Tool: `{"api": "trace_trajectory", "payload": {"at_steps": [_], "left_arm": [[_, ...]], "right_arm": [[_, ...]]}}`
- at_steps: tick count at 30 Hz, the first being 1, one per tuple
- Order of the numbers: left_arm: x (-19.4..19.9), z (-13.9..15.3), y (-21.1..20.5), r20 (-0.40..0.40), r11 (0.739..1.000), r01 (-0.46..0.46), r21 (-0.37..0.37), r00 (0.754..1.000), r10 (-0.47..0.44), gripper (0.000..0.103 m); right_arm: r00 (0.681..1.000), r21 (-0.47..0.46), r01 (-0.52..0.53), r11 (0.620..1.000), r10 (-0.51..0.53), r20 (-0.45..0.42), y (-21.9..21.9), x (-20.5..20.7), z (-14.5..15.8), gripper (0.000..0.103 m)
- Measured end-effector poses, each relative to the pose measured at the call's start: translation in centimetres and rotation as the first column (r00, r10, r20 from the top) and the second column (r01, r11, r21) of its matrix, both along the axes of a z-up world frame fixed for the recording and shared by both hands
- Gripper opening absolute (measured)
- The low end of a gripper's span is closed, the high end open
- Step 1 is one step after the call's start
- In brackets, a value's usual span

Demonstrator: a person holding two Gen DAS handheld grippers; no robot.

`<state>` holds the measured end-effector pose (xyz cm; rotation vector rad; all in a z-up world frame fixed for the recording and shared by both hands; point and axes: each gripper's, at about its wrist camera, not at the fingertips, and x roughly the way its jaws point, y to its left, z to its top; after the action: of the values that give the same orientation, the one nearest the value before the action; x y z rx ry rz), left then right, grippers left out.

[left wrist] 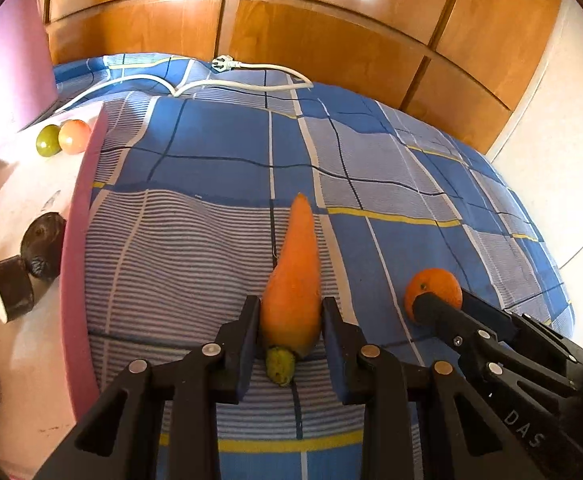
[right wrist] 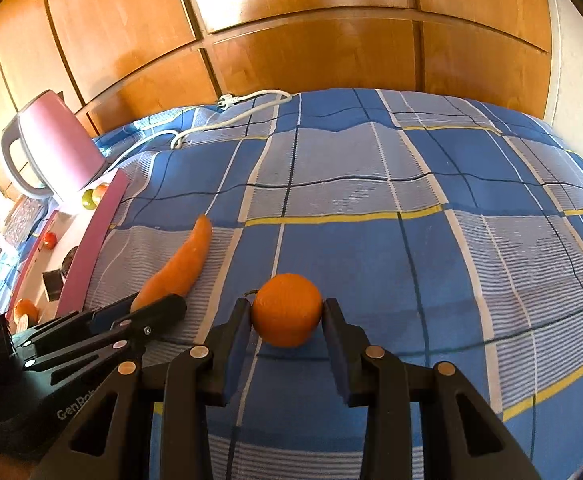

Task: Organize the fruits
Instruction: 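Lift the carrot and orange and carry both toward the tray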

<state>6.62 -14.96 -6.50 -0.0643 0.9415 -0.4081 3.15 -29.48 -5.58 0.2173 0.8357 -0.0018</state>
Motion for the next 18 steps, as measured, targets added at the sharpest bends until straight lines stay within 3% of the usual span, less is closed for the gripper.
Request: {"api": "trace_trajectory", "payload": {"at_steps": [18], "left_arm": [[-2.7, 2.3, 1.2, 0.062, 1.0, 0.004, 0.016, 0.998, -0.005, 0.03]], "right_arm": [[1.0, 0.018, -0.005, 1.0, 0.006, -0.007, 1.0, -1.9, 0.0, 0.037]]}}
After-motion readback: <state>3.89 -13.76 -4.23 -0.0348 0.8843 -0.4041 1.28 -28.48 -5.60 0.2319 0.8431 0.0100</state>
